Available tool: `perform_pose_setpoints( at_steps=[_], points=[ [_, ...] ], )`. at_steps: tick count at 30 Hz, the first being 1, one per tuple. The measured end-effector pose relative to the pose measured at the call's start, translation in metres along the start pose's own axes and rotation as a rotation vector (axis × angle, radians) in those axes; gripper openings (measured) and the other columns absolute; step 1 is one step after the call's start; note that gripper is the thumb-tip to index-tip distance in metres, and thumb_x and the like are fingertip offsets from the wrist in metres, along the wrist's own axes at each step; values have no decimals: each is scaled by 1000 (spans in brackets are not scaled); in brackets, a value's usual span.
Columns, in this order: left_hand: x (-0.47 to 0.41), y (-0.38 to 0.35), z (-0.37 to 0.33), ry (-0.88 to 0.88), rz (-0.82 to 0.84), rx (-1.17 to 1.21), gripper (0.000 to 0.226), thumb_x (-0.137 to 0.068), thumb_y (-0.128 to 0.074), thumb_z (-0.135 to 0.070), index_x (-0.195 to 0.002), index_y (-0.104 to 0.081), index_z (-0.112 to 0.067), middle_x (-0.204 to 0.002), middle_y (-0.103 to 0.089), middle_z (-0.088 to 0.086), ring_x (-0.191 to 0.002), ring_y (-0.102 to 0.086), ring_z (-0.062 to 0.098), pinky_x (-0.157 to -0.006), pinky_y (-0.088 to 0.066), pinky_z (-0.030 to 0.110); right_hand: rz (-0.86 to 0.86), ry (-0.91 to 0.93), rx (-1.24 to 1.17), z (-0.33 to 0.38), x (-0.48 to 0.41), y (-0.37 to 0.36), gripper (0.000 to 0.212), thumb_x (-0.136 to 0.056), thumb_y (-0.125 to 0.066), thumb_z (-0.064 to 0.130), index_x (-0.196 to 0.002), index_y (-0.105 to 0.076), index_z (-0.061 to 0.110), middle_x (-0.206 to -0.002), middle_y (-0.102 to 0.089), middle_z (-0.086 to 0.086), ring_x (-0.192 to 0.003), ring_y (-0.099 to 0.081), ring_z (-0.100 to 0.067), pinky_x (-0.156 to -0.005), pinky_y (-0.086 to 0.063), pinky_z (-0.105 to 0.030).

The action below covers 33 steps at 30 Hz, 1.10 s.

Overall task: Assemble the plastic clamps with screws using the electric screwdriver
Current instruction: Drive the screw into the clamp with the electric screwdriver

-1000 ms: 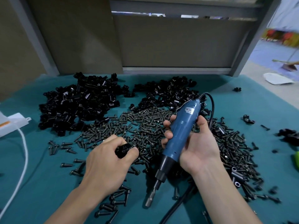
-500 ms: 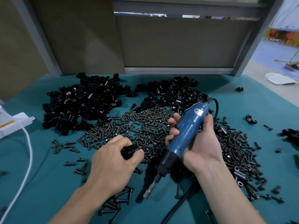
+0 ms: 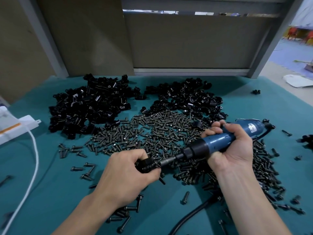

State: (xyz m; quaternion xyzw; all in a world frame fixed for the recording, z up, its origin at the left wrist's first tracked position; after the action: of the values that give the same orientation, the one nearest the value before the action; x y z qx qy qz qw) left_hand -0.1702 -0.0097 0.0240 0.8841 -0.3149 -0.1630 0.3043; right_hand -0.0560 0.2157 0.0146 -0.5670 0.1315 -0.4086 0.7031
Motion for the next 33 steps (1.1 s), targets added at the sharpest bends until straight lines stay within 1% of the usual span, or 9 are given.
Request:
perform_pose_setpoints(
  at_steps=[2, 5, 11, 15, 19, 21, 23, 26, 33],
  points=[
    [1, -1, -1, 1, 31, 35, 27, -71, -86, -44, -71, -63, -30, -61, -67, -9, -42, -55, 5, -41, -43, 23, 5, 4, 1, -1, 1, -1, 11, -77, -58, 2, -86, -57, 9, -74, -59, -5, -53, -52, -11, -57, -47, -24],
    [1, -4, -3, -6, 70, 42, 30, -63, -75, -56, -70, -62, -30, -61, -67, -10, -45, -59, 6, -44, -46, 26, 4, -5, 14, -4, 2, -1, 7, -84, -55, 2, -86, -57, 8, -74, -59, -5, -53, -51, -11, -56, -48, -24],
    [2, -9, -4, -36, 105, 11, 32, -61, -63, -57, -66, -53, -27, -53, -53, -12, -44, -43, 4, -44, -36, 25, 26, -10, 5, -9, 4, -3, 7, -84, -56, 2, -87, -58, 8, -74, -59, -5, -54, -52, -11, -56, -49, -24],
    [3, -16, -3, -27, 156, 21, 30, -60, -64, -55, -62, -50, -28, -52, -50, -12, -44, -42, 6, -46, -37, 31, 41, -31, -8, -12, 4, -4, 6, -89, -54, 4, -87, -58, 9, -74, -60, -5, -55, -52, -10, -57, -49, -24],
    [2, -10, -4, -66, 125, -38, 27, -61, -64, -53, -66, -52, -29, -57, -57, -12, -44, -44, 5, -43, -35, 23, 44, -31, -3, -16, 4, -4, 8, -88, -55, 2, -87, -53, 10, -73, -60, -5, -54, -52, -10, -58, -49, -25],
    [1, -4, -3, -78, 99, -102, 25, -63, -66, -50, -71, -53, -29, -62, -62, -11, -44, -46, 5, -42, -37, 23, 29, -14, 8, -18, 3, -2, 11, -87, -55, 0, -87, -51, 11, -73, -59, -5, -54, -52, -11, -59, -49, -26],
    [0, -3, 1, -53, 91, -74, 26, -62, -66, -51, -70, -54, -29, -64, -64, -10, -44, -47, 5, -42, -37, 24, 35, -7, -3, -18, 3, -1, 12, -87, -54, -1, -86, -51, 11, -73, -59, -5, -54, -52, -10, -60, -49, -26],
    [2, -6, 1, -31, 92, -4, 29, -58, -65, -56, -66, -54, -30, -58, -59, -13, -44, -46, 4, -42, -35, 20, 63, -19, -33, -19, 3, -4, 11, -87, -53, 1, -82, -52, 11, -71, -59, -3, -54, -51, -10, -60, -48, -25],
    [1, -9, 3, -4, 122, 39, 31, -58, -67, -53, -62, -52, -27, -52, -55, -13, -41, -45, 2, -41, -36, 23, 114, -7, -33, -16, 3, -9, 12, -86, -49, 1, -79, -52, 12, -70, -57, -1, -53, -50, -9, -58, -48, -23]
  ],
)
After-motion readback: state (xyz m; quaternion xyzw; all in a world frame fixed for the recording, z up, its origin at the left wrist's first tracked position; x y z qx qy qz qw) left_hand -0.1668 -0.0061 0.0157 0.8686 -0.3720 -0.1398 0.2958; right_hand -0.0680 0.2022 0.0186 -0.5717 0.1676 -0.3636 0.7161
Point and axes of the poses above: each hand's wrist, its own x-axis away from the middle knuckle, its own y-axis out of the back of the hand, z = x × y, the point moved 10 cm from there along -x, towards the middle knuckle
